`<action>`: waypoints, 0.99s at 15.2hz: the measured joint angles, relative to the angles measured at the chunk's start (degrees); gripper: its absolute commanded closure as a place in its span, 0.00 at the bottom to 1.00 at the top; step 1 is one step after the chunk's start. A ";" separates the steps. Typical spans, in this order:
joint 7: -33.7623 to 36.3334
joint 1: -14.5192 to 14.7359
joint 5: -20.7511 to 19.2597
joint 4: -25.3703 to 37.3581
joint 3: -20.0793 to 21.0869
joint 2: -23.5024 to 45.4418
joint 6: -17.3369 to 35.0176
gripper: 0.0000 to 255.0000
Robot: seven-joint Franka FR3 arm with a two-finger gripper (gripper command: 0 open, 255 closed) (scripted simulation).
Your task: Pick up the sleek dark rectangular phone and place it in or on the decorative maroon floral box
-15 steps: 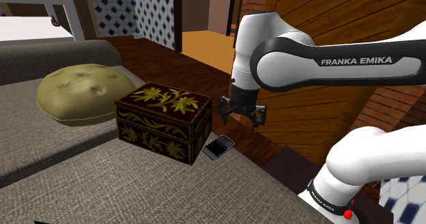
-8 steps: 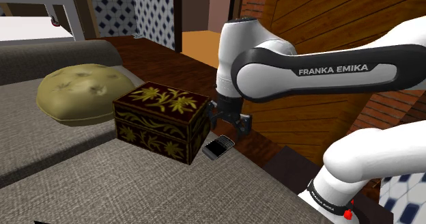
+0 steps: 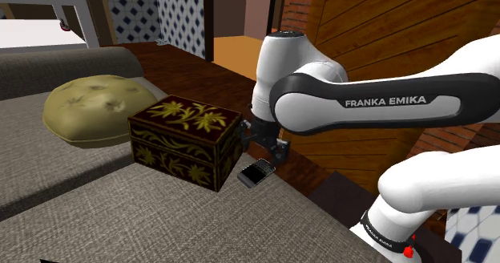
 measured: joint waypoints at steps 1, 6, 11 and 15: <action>-0.31 -0.74 0.28 0.15 0.74 -0.10 0.29 0.00; -0.88 -1.60 1.37 -0.80 2.18 4.57 -0.45 1.00; -0.87 -1.69 1.38 -0.72 2.23 4.80 -0.47 1.00; -0.94 -1.53 1.35 -0.60 1.91 4.53 -0.94 1.00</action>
